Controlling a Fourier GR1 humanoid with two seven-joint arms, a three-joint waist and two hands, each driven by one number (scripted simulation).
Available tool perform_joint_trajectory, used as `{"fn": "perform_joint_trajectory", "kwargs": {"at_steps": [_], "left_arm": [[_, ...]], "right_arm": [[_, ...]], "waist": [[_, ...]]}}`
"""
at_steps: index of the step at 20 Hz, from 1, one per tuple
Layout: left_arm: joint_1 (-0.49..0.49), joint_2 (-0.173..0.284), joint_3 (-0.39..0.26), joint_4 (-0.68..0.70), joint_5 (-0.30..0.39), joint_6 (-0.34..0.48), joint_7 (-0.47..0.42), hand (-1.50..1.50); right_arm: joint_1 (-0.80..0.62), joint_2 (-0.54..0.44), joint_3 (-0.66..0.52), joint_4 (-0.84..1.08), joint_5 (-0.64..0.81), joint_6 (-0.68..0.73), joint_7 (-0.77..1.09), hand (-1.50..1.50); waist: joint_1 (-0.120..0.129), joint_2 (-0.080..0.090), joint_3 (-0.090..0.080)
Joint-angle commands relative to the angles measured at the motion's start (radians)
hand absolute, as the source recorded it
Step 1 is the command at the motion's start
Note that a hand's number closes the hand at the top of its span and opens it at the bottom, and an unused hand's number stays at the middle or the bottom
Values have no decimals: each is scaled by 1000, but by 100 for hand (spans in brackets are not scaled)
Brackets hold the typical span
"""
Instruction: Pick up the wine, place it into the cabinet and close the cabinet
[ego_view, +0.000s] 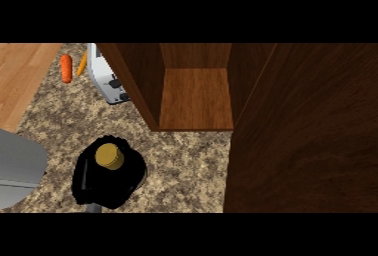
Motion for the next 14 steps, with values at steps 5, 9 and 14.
{"fn": "perform_joint_trajectory", "kwargs": {"at_steps": [5, 9, 14], "left_arm": [[-88, -2, -220, -219, -22, 327, 203, 150], [-215, -2, -316, -245, 6, 512, 294, 150], [-266, -2, -322, -162, 27, 594, 304, 150]], "right_arm": [[88, -25, -38, -207, -114, 31, 64, -150], [37, -20, -86, -175, -156, 33, 68, -150], [103, -13, -37, -253, -121, 23, 108, -150]], "waist": [[-14, 3, 0], [-20, 6, 0], [-22, 5, -1]]}}
